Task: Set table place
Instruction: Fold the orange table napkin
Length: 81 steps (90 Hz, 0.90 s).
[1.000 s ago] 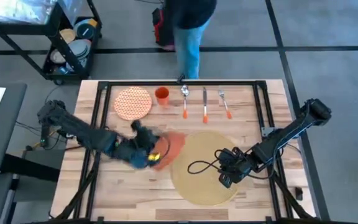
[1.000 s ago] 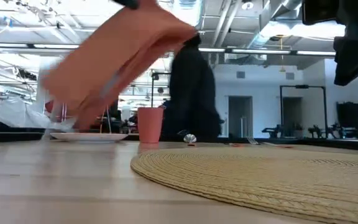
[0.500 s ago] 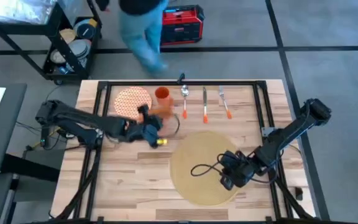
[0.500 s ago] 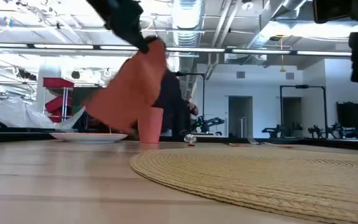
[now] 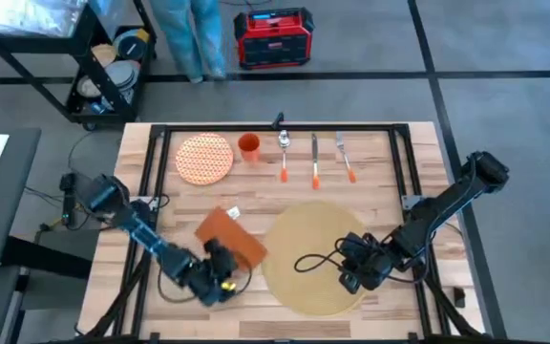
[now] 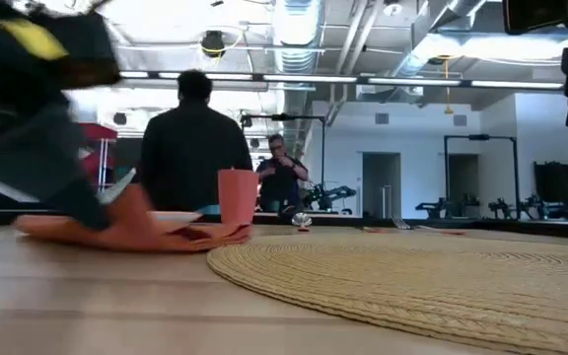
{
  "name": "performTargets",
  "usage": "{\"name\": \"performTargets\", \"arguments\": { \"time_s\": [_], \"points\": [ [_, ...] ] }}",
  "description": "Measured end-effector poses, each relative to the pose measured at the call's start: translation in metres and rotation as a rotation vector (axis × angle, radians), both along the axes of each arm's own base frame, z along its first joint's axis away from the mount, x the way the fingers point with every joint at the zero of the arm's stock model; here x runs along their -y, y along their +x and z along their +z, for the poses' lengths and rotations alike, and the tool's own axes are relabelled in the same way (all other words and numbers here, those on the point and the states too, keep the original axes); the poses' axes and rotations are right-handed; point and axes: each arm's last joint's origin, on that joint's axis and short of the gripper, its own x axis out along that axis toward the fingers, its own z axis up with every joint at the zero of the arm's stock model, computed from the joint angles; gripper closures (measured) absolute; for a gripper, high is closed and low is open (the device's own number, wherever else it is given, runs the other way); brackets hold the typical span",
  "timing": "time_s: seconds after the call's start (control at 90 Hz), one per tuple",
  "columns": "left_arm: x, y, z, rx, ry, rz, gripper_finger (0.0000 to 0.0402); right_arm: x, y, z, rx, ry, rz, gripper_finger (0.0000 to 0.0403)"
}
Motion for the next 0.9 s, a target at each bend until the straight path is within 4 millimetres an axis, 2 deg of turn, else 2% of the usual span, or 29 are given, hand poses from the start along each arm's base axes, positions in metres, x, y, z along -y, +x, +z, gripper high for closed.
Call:
{"name": "performTargets", "arguments": {
  "time_s": [0.089,0.233,0.422,0.567,0.711,0.9],
  "points": [
    [0.012,-0.006,-0.002,-0.031,0.016,-0.046,0.0402,0.002,0.001,0.000,0.009,-0.013,-0.011,0.0310],
    [0.021,-0.016,-0.002,-0.094,-0.047,-0.088,0.0401,0.005,0.005,0.001,0.019,-0.026,-0.006,0.0310],
    [0.034,-0.029,0.010,-0.108,-0.210,-0.076,0.0402,0.005,0.005,0.001,0.021,-0.026,-0.002,0.0309],
    [0.038,-0.037,0.020,-0.089,-0.260,-0.058,0.0401,0.005,0.005,0.001,0.023,-0.043,0.026,0.0306],
    [0.034,-0.041,0.037,-0.023,-0.273,-0.026,0.0402,0.005,0.005,0.001,0.024,-0.053,0.041,0.0279],
    [0.035,-0.042,0.036,-0.066,-0.306,-0.061,0.0402,0.005,0.005,0.001,0.027,-0.076,0.068,0.0219]
  ]
}}
